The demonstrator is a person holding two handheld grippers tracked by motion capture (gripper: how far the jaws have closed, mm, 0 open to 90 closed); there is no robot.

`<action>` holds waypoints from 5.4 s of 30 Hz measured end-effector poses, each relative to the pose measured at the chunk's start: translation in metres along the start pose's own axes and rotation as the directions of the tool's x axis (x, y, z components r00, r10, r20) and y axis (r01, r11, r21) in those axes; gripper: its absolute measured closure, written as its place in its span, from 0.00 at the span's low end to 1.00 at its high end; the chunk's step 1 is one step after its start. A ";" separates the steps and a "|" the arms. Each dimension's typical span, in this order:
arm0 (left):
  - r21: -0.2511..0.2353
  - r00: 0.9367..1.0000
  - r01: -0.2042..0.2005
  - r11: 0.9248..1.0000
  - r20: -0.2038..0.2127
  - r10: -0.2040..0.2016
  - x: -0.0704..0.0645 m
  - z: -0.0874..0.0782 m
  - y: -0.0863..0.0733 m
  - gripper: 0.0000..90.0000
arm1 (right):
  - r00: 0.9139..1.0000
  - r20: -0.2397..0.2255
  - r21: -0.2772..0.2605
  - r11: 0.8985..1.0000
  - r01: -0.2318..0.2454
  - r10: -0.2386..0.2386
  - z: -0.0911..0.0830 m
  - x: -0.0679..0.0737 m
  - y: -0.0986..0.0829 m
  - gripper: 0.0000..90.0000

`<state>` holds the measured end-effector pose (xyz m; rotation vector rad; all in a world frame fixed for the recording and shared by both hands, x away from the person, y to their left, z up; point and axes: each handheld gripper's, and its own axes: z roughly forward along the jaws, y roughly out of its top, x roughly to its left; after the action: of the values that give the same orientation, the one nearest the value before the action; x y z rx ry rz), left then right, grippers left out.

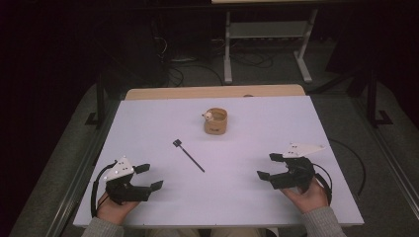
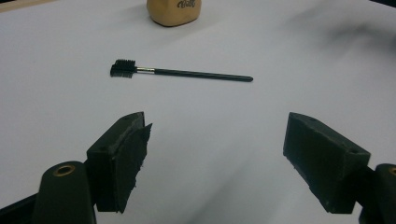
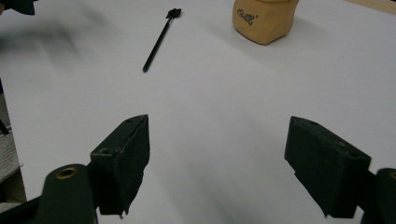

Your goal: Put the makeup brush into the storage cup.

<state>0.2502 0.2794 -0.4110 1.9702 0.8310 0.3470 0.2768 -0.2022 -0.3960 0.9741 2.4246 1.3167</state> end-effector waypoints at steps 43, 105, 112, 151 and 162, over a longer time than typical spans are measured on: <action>0.006 1.000 -0.004 1.000 -0.010 0.004 0.005 0.001 0.001 0.23 | 0.989 -0.135 0.196 0.977 0.085 -0.059 0.088 0.024 0.136 0.36; -0.013 1.000 0.028 1.000 -0.014 -0.028 0.010 -0.002 -0.001 0.24 | 0.982 -0.176 0.507 0.849 0.148 -0.066 0.217 0.062 0.119 0.74; -0.010 1.000 0.026 1.000 -0.015 -0.026 0.010 -0.002 -0.001 0.24 | 0.983 -0.161 0.521 0.838 0.164 -0.092 0.222 0.067 0.117 0.80; -0.005 1.000 0.019 1.000 -0.023 -0.019 0.014 -0.001 0.000 0.27 | 0.991 -0.121 0.470 0.875 0.115 -0.065 0.208 0.062 0.122 0.94; -0.018 1.000 0.026 0.999 -0.005 -0.026 0.008 0.002 0.005 0.27 | 0.988 -0.140 0.375 0.921 0.109 -0.060 0.169 0.058 0.123 0.94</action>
<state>0.2589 0.2820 -0.4083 1.9407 0.8535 0.3438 0.3684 -0.0060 -0.3869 0.8780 2.8551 0.9177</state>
